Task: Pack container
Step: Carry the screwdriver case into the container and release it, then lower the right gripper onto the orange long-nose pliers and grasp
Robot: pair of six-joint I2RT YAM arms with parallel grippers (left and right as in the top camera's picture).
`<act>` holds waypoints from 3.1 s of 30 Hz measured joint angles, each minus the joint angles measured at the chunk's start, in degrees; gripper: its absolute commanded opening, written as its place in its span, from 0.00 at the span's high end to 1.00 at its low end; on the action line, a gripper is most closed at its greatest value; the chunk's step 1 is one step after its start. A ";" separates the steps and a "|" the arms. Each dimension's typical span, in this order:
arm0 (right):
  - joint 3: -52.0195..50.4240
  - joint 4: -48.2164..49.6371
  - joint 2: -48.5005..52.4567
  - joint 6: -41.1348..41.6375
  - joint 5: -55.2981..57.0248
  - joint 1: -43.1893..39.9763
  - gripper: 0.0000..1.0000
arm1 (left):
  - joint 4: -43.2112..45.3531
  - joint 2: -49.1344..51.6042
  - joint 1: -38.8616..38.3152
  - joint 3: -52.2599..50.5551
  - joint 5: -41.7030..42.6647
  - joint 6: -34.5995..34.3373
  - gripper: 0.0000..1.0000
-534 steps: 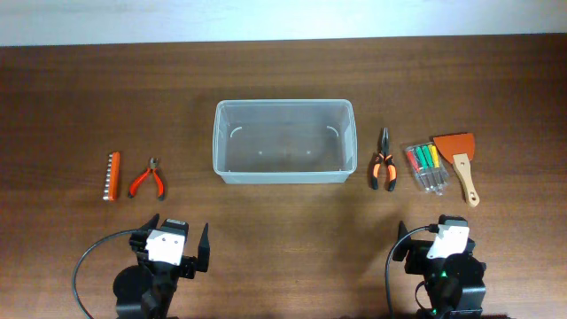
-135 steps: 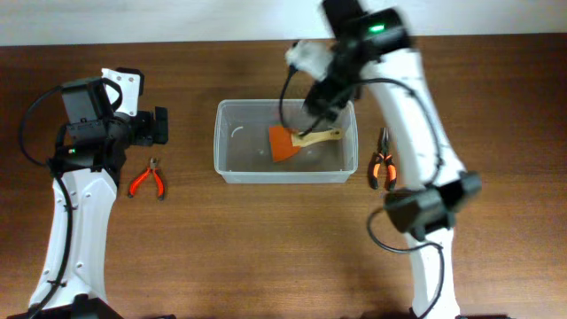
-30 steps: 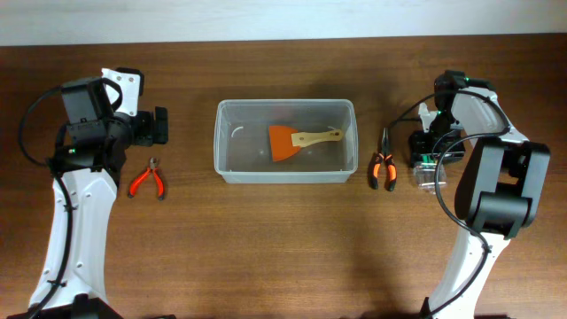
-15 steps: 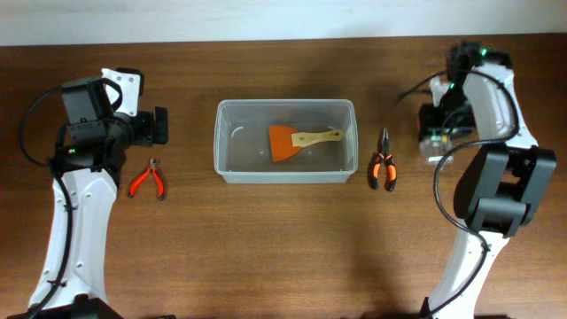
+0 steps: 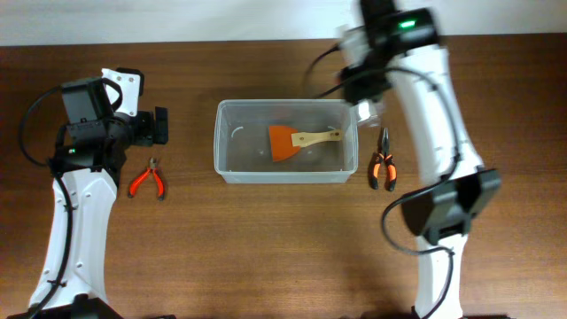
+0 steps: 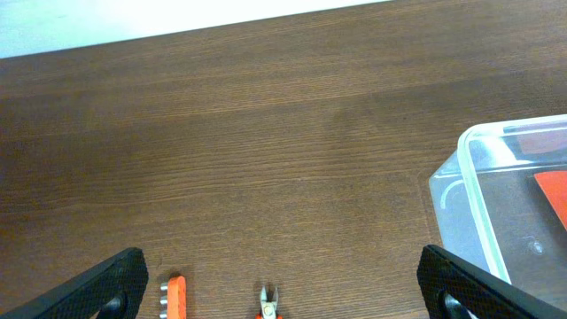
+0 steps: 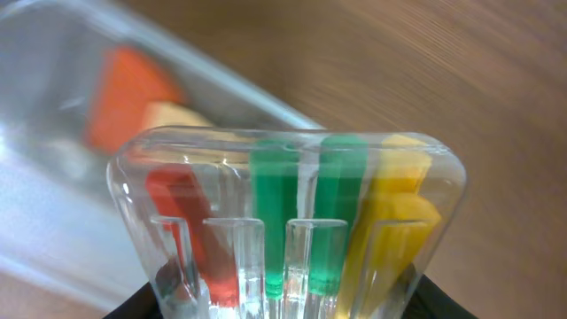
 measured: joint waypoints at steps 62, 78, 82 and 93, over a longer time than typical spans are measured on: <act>1.38 -0.81 -2.05 -29.09 -1.46 1.46 0.21 | -0.02 0.00 0.00 0.00 0.00 0.00 0.01; -17.64 2.14 -1.75 10.84 -5.53 -23.74 0.23 | -0.02 0.00 0.00 0.00 0.00 -0.02 0.01; -27.91 5.31 -0.81 12.92 -6.27 -24.41 0.27 | 0.00 0.00 0.00 0.00 0.09 0.00 0.01; -34.95 7.28 0.07 14.25 -6.51 -24.04 0.31 | -0.02 0.00 0.00 0.00 0.15 0.00 0.01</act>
